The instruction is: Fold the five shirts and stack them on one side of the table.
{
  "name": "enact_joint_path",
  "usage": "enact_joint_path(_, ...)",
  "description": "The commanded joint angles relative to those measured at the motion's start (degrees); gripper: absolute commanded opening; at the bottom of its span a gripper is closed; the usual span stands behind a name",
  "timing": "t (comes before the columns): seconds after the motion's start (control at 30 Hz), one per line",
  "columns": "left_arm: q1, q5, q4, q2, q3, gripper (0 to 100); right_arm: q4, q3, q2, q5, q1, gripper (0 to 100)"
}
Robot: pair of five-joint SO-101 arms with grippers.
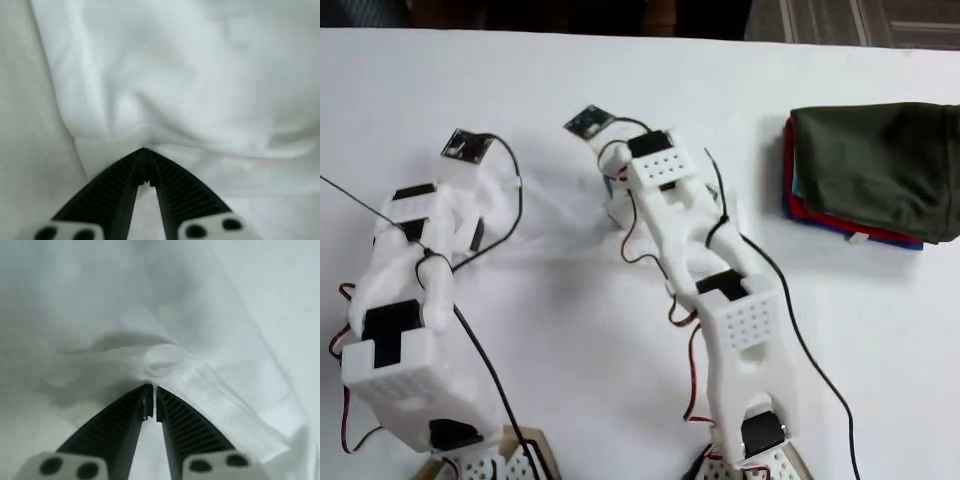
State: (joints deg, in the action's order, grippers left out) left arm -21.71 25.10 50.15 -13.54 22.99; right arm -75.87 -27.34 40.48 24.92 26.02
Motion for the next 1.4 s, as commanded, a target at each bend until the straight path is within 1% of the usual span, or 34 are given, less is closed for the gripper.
enact_joint_path(0.0, 0.2, -0.7, -1.4, 1.1, 0.1, 3, 3.2, -2.9, 0.0, -0.6, 0.3, 1.9)
enact_joint_path(0.1, 0.2, -0.7, -1.4, 1.1, 0.1, 3, 3.2, -3.2, -0.4, -0.6, 0.0, 1.9)
enact_joint_path(0.23, 0.2, -0.7, -0.9, 1.6, 0.0, 3, -4.2, -5.7, -6.0, -0.4, 0.0, 1.9)
enact_joint_path(0.37, 0.6, -0.9, 5.8, 4.0, -2.7, 3, -9.6, -7.4, -13.1, -0.3, 0.0, 1.9)
enact_joint_path(0.47, 0.2, -4.4, 10.8, 7.6, -5.3, 3, -13.1, -7.4, -17.4, -0.3, -0.1, 1.9)
enact_joint_path(0.6, -1.7, -6.5, 15.6, 12.1, -10.1, 3, -17.8, -7.4, -21.1, -0.2, -0.1, 1.9)
enact_joint_path(0.67, -3.5, -7.6, 16.0, 12.6, -12.9, 7, -20.4, -7.4, -21.9, -0.2, -0.7, 1.9)
enact_joint_path(0.73, -5.5, -9.4, 15.4, 10.9, -15.8, 16, -22.3, -7.3, -22.8, -0.2, -1.4, 1.9)
enact_joint_path(0.8, -6.5, -11.4, 15.1, 6.7, -19.6, 26, -24.0, -7.3, -23.9, -0.2, -2.7, 1.9)
enact_joint_path(0.83, -6.7, -12.4, 15.3, 3.9, -22.2, 26, -24.6, -7.1, -24.5, -0.2, -3.3, 1.9)
enact_joint_path(0.97, -6.2, -13.8, 19.9, -9.6, -35.9, 24, -24.9, -0.8, -29.0, -0.2, -5.3, 1.9)
enact_joint_path(1.07, -5.1, -14.8, 24.9, -20.0, -48.8, 24, -24.7, 7.4, -34.1, 2.1, -5.9, 1.9)
enact_joint_path(1.27, -4.3, -14.9, 35.4, -38.4, -76.4, 24, -21.8, 24.1, -49.0, 5.2, -7.3, 1.9)
enact_joint_path(1.37, -4.0, -14.9, 40.8, -46.9, -87.8, 24, -18.9, 33.2, -57.1, 6.5, -8.6, 1.9)
